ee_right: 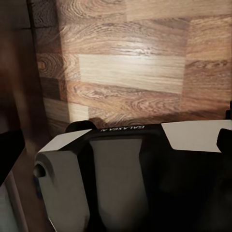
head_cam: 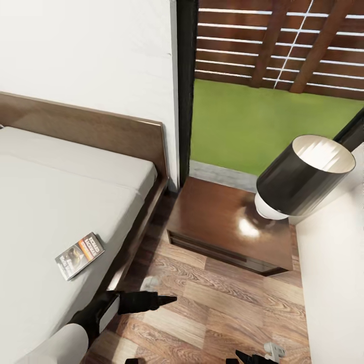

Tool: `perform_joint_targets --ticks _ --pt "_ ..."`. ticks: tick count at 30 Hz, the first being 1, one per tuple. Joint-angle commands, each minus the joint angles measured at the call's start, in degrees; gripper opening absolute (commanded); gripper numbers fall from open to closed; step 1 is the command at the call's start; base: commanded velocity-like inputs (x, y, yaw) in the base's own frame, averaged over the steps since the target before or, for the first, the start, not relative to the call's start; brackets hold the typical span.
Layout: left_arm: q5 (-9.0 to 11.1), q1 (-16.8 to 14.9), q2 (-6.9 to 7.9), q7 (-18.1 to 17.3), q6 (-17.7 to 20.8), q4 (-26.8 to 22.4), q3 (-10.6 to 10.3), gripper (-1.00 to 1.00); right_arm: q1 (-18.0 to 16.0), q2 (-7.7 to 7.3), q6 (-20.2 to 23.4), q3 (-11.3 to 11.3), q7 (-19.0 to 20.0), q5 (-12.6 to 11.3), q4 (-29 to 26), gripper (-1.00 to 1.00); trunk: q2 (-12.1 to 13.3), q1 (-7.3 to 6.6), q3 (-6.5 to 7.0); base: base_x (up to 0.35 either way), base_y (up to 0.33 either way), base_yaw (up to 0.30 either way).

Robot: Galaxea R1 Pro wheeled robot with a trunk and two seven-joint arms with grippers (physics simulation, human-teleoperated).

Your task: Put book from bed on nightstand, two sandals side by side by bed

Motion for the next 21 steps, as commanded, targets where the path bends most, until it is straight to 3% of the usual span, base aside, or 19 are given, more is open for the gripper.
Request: perform_joint_targets --ticks 1,7,18,21 --pt "0.6 0.0 0.35 -1.3 -1.6 1.8 -0.4 1.0 0.0 -0.02 -0.1 0.1 0.2 -0.2 0.1 1.0 0.4 -0.22 0.15 0.0 0.0 0.0" --pt "0.4 0.2 0.7 -4.6 -13.3 12.1 -0.7 1.0 0.0 -0.02 -0.1 0.1 0.2 -0.1 0.1 1.0 2.8 -1.54 1.23 0.0 0.0 0.0" --pt "0.6 0.3 0.17 -4.4 -15.1 14.6 -0.7 1.0 0.0 0.02 -0.1 0.1 0.1 0.0 0.0 1.0 7.2 -3.96 3.21 0.0 0.0 0.0" --pt "0.6 0.3 0.17 -4.4 -15.1 14.6 -0.7 1.0 0.0 0.0 -0.1 0.1 0.2 0.1 0.0 1.0 7.2 -3.96 3.21 0.0 0.0 0.0"
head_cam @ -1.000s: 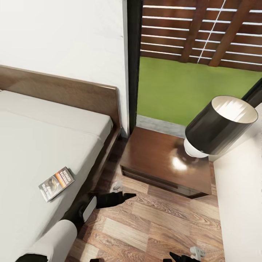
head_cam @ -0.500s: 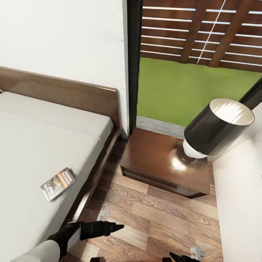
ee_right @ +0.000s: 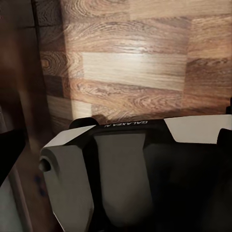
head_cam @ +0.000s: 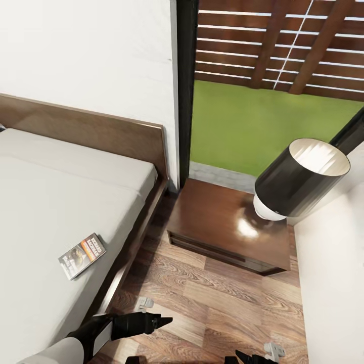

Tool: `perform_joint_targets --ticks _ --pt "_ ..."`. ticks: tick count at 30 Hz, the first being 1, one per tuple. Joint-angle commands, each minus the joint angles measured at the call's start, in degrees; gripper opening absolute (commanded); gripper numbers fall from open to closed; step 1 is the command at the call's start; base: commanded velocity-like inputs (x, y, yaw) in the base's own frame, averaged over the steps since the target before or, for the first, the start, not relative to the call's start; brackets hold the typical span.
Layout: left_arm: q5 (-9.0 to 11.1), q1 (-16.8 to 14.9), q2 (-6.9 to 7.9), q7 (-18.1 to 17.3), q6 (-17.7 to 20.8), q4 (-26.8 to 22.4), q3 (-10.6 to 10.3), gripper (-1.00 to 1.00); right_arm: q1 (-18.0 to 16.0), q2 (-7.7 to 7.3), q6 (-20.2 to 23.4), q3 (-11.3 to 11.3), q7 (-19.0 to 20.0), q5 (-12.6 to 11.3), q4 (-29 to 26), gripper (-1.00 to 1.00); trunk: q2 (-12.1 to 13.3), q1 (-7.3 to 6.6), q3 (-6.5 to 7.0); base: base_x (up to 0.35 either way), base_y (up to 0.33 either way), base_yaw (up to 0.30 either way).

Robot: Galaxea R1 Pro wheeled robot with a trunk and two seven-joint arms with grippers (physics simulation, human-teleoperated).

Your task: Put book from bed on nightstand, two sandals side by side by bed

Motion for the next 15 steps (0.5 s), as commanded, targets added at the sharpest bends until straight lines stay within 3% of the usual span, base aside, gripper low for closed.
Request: perform_joint_targets --ticks 1,7,15 --pt "0.6 0.0 0.04 -0.1 0.6 0.0 -0.4 1.0 0.0 -0.02 -0.1 0.1 0.2 -0.2 0.1 1.0 0.0 0.01 -0.04 0.0 0.0 0.0" --pt "0.6 0.0 0.04 -0.1 0.6 0.0 -0.4 1.0 0.0 -0.02 -0.1 0.1 0.2 -0.2 0.1 1.0 0.0 0.01 -0.04 0.0 0.0 0.038" --pt "0.7 0.0 0.04 -0.1 0.6 0.0 -0.4 1.0 0.0 -0.01 -0.1 0.1 0.2 -0.2 0.1 1.0 0.0 0.01 -0.04 0.0 0.0 0.226"
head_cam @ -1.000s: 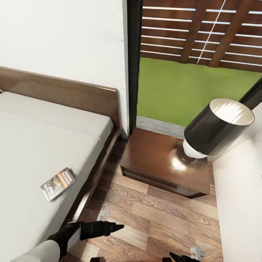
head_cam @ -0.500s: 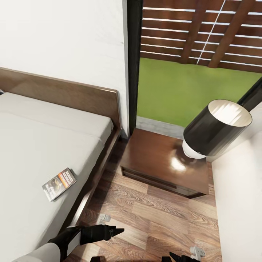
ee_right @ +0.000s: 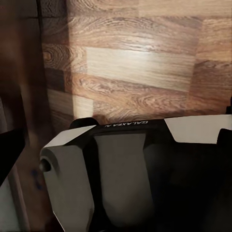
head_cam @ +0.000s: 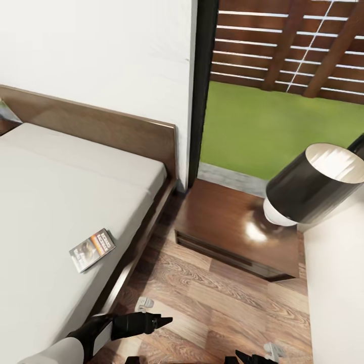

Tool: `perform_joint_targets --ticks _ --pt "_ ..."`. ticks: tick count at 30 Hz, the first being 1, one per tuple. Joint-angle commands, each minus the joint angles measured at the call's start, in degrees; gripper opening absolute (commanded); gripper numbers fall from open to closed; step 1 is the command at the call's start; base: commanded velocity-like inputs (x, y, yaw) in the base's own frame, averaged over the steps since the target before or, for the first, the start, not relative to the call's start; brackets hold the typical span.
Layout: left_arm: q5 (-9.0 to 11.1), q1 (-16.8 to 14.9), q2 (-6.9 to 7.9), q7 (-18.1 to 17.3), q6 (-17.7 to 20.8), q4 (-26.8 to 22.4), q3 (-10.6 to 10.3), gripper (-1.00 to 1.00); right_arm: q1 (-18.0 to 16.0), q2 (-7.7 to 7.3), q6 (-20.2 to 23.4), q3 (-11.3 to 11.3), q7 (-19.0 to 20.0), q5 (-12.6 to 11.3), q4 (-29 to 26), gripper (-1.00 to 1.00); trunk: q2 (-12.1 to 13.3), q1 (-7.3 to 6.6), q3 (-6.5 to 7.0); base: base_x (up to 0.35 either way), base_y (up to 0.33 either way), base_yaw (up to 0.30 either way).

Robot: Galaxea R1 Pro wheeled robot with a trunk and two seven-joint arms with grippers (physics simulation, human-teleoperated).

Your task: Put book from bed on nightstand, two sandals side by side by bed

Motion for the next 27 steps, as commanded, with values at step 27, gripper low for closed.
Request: perform_joint_targets --ticks 27 --pt "0.7 0.0 0.03 -0.1 0.7 0.1 -0.4 1.0 0.0 -0.02 -0.2 0.1 0.2 -0.2 0.0 1.0 0.0 0.01 -0.61 0.02 -0.005 0.229"
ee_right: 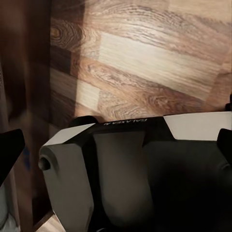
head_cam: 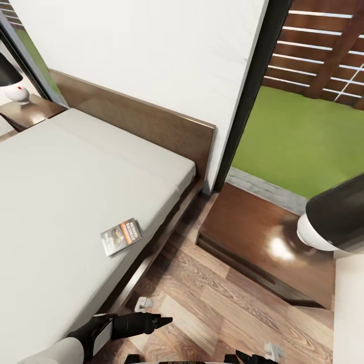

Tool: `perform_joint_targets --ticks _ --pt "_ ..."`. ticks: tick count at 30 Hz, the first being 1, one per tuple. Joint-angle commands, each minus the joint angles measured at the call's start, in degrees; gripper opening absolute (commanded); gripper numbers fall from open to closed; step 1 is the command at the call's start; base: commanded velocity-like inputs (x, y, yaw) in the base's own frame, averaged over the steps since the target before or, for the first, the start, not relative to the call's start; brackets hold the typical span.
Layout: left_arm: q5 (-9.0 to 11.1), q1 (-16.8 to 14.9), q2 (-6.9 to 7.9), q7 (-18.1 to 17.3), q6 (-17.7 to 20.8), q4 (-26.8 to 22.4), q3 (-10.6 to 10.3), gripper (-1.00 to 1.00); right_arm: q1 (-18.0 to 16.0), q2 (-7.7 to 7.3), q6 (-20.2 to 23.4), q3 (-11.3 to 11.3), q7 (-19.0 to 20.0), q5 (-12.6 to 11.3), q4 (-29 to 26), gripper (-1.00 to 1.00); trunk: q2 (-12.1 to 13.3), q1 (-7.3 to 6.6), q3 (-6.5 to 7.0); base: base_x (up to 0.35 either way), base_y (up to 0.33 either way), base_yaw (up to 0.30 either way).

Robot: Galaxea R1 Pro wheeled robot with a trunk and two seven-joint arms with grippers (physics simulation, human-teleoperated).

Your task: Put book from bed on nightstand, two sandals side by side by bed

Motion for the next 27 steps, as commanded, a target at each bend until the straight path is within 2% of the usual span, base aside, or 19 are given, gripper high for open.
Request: perform_joint_targets --ticks 1,14,27 --pt "0.6 0.0 0.04 -0.1 0.6 0.0 -0.4 1.0 0.0 0.0 -0.1 0.1 0.2 -0.2 0.1 1.0 0.0 0.03 -0.04 0.243 -0.036 0.016" --pt "0.6 0.0 0.04 -0.1 0.6 0.0 -0.4 1.0 0.0 0.01 -0.1 0.1 0.2 -0.1 0.1 1.0 0.0 0.03 -0.05 0.046 -0.005 0.017" --pt "0.6 0.0 -0.04 -0.1 0.6 0.0 -0.4 1.0 0.0 0.02 -0.1 0.1 0.2 -0.1 0.1 1.0 0.0 0.03 -0.37 0.0 0.0 0.237"
